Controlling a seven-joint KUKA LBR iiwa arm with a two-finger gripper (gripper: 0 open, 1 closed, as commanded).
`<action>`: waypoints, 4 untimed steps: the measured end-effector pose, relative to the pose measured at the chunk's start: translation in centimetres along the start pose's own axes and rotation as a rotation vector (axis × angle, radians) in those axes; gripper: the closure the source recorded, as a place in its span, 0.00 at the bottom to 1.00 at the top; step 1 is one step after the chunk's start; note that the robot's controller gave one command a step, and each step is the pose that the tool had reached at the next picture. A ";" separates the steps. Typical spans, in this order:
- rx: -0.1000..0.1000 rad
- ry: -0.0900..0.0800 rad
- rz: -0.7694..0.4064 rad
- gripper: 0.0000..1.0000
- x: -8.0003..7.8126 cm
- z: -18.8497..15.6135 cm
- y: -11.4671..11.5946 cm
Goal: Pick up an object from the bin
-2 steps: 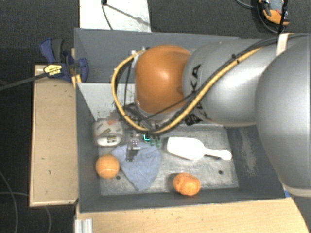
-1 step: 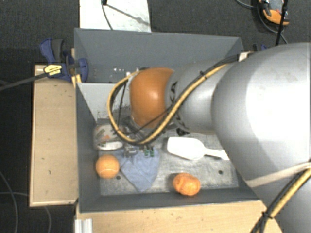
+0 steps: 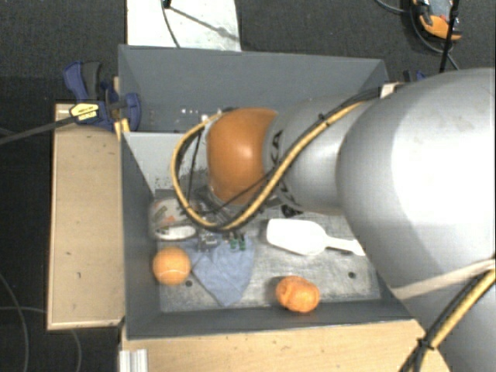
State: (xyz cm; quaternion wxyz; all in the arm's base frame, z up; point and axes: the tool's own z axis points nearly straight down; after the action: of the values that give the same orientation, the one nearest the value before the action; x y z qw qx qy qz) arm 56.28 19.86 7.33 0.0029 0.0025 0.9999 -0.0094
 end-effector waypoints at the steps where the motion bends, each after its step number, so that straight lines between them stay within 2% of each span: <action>1: -0.016 0.010 -0.009 1.00 0.8 -5.3 0.2; 2: -0.018 0.007 -0.027 1.00 0.2 -12.2 0.1; 3: -0.024 -0.008 -0.034 1.00 0.1 -10.4 0.1; 4: -0.015 0.016 -0.053 1.00 1.0 -11.2 0.9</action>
Offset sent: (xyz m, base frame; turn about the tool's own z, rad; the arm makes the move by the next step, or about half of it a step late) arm -0.0001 0.0031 0.1501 -0.0385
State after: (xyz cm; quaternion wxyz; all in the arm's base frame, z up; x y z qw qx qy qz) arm 55.23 20.99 18.48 -0.0053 -0.0241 0.9997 -0.0019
